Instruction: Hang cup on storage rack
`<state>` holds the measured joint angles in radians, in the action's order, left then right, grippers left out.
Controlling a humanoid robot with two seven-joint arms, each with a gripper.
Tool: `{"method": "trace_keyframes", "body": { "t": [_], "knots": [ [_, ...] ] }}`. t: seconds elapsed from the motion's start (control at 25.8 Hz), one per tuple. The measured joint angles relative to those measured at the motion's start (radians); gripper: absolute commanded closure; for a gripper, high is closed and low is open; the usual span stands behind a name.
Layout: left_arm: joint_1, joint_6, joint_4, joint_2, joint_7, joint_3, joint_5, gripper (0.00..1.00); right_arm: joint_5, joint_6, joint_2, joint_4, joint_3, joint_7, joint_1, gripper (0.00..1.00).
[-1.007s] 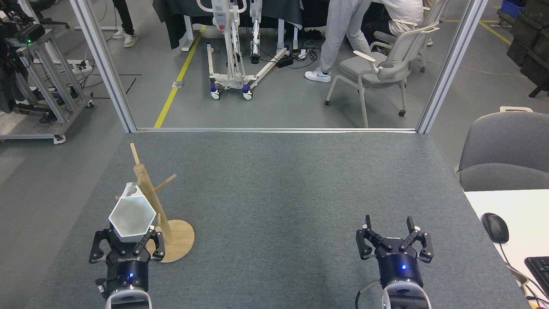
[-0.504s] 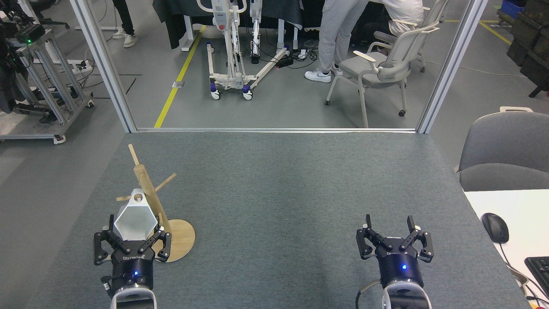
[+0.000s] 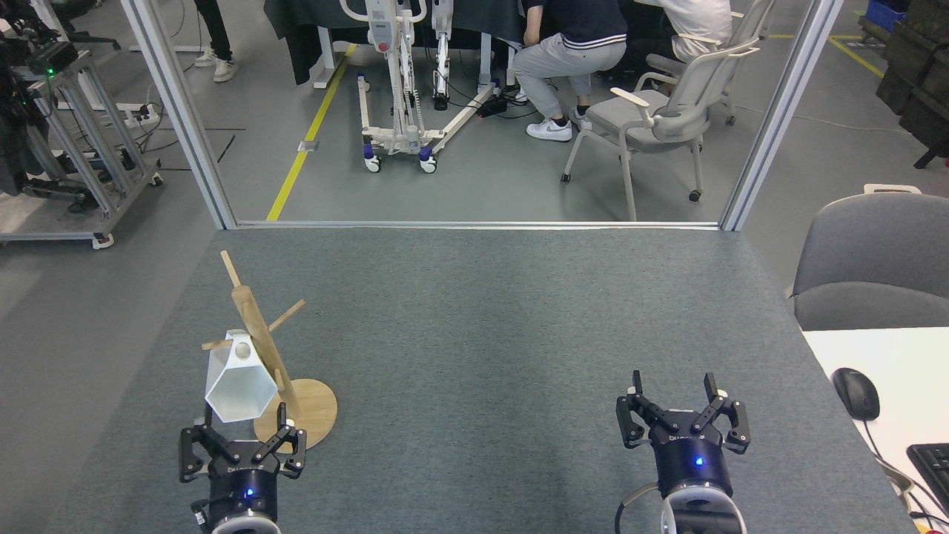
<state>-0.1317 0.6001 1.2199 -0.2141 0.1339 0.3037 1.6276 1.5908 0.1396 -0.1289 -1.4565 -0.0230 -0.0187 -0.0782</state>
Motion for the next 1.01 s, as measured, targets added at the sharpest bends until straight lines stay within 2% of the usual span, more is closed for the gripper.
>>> {"method": "trace_keyframes", "body": {
  "t": [0.23, 0.39, 0.54, 0.77, 1.01],
  "knots": [
    [0.065, -0.039, 0.020, 0.022, 0.001, 0.001, 0.000, 0.00, 0.000, 0.000, 0.000, 0.000, 0.000, 0.001, 0.000, 0.00],
    [0.111, -0.134, 0.075, 0.050, 0.003, 0.005, 0.001, 0.00, 0.000, 0.000, 0.001, 0.000, 0.000, 0.002, 0.000, 0.00],
    [0.157, -0.276, 0.140, 0.088, 0.005, 0.006, 0.000, 0.00, 0.000, 0.000, 0.001, 0.000, 0.000, 0.004, 0.001, 0.00],
    [0.199, -0.536, 0.253, 0.182, 0.016, 0.006, -0.004, 0.00, 0.000, 0.000, 0.002, -0.001, 0.002, 0.000, -0.002, 0.00],
    [0.155, -0.589, 0.317, 0.300, 0.012, 0.007, -0.046, 0.01, -0.004, 0.000, 0.002, -0.010, 0.007, -0.002, -0.002, 0.00]
  ]
}}
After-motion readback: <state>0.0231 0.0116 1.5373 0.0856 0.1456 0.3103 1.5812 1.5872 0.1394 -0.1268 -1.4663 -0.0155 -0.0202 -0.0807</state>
